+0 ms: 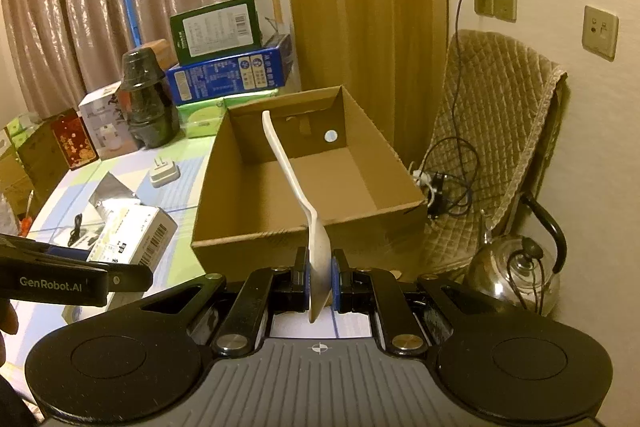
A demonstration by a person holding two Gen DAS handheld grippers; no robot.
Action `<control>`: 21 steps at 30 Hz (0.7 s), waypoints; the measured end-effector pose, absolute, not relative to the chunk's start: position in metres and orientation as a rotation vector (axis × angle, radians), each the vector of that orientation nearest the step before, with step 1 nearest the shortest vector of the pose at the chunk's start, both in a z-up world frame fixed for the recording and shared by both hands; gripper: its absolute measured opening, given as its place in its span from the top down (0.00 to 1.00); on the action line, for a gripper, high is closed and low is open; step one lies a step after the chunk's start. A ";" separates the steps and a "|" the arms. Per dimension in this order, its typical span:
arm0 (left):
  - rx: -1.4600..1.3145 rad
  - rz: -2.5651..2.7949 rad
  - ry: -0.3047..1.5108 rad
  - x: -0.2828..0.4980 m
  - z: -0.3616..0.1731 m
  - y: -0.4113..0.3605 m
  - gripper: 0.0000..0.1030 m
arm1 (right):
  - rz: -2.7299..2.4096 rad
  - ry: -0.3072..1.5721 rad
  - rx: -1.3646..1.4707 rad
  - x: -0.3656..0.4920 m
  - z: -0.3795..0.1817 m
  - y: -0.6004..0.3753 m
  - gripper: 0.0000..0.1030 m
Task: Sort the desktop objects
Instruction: 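Carry the medicine box in the left tool while the right tool carries the spoon to the cardboard box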
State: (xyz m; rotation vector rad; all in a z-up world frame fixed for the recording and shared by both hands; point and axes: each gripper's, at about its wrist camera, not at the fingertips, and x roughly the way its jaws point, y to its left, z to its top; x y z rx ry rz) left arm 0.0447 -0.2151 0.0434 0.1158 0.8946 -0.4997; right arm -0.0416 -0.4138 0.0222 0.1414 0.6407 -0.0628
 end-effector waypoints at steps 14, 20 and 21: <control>0.086 -0.527 0.889 0.083 0.055 -0.252 0.34 | -0.057 0.625 0.115 0.021 0.031 -0.437 0.93; 0.059 -0.534 0.900 0.116 0.058 -0.272 0.33 | -0.066 0.650 0.145 0.055 0.022 -0.453 0.93; 0.050 -0.537 0.903 0.122 0.058 -0.276 0.33 | -0.068 0.656 0.149 0.061 0.020 -0.456 0.93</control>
